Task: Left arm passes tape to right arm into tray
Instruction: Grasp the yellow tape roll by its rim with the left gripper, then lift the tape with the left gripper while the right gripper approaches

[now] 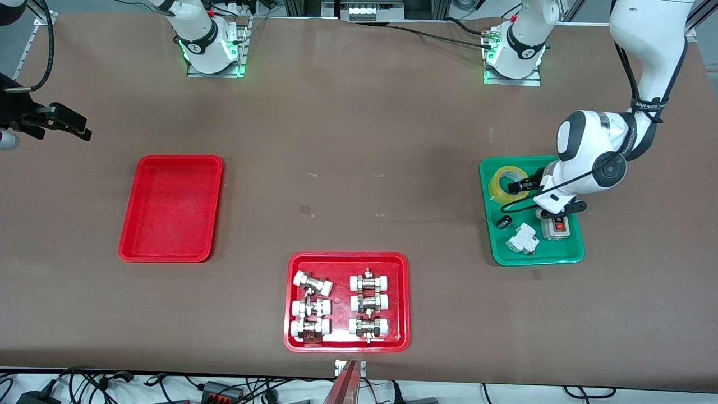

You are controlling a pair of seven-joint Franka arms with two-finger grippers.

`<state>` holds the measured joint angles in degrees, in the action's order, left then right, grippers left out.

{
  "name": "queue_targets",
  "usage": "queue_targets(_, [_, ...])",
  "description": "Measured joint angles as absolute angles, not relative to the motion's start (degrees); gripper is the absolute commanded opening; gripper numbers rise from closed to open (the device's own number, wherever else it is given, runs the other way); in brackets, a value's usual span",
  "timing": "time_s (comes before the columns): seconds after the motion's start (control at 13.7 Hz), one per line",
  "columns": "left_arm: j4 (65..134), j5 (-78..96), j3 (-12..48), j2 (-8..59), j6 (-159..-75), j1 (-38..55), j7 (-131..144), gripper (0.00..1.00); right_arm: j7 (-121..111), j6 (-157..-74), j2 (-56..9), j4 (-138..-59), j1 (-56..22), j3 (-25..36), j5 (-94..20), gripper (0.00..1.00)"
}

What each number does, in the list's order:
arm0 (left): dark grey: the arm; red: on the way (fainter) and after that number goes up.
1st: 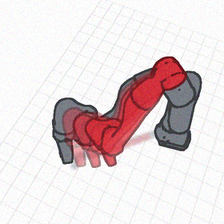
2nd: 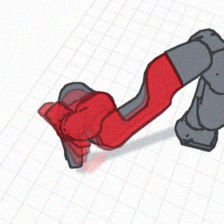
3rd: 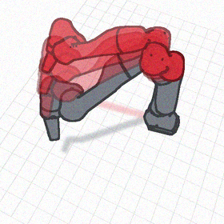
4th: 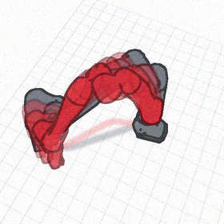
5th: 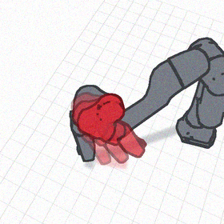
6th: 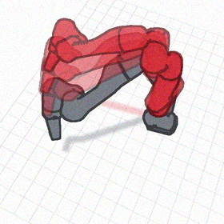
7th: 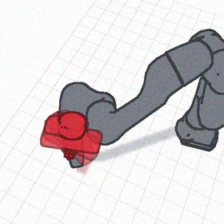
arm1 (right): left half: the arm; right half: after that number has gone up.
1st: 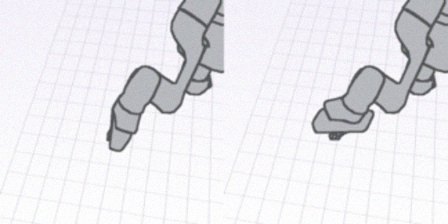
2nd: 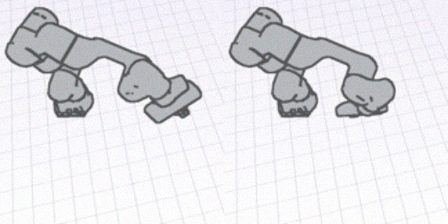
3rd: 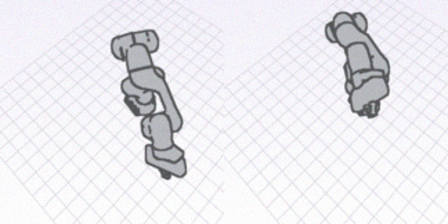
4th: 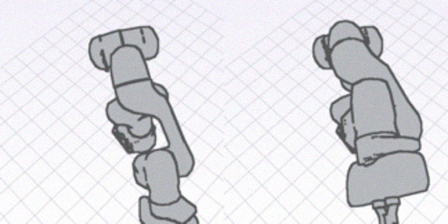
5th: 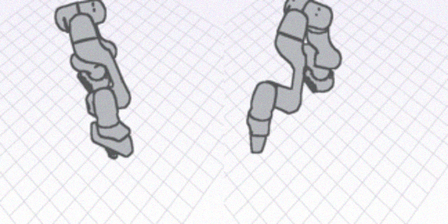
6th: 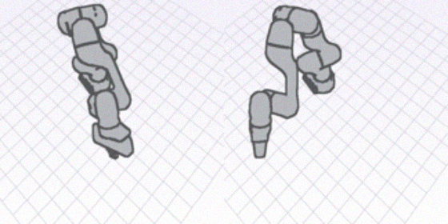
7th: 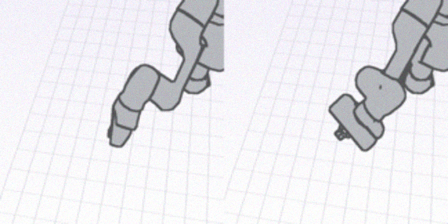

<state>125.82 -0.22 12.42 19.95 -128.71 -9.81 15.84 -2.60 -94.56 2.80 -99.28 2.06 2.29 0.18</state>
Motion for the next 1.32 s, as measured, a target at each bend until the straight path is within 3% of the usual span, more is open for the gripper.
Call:
queue_targets(0.07, [126.14, -0.22, 12.42, 19.95, -128.71, -9.85, 15.43, 0.98, -2.59, -94.56, 2.8, -99.28, 2.06, 2.29, 0.18, 1.0])
queue_targets(0.51, [126.67, -0.22, 12.42, 19.96, -128.72, -9.98, 15.21, 0.12, -2.59, -94.55, 2.8, -99.24, 2.07, 2.29, 0.18, 1.0])
queue_targets(0.59, [126.68, -0.22, 12.41, 19.95, -128.74, -10.01, 15.21, 0.03, -2.59, -94.55, 2.8, -99.24, 2.07, 2.29, 0.18, 1.0])
queue_targets(1.32, [125.71, -0.44, 12.02, 19.06, -127.57, -11.41, 15.21, 0.0, -2.59, -94.44, 2.8, -99.21, 2.08, 2.29, 0.18, 1.0])
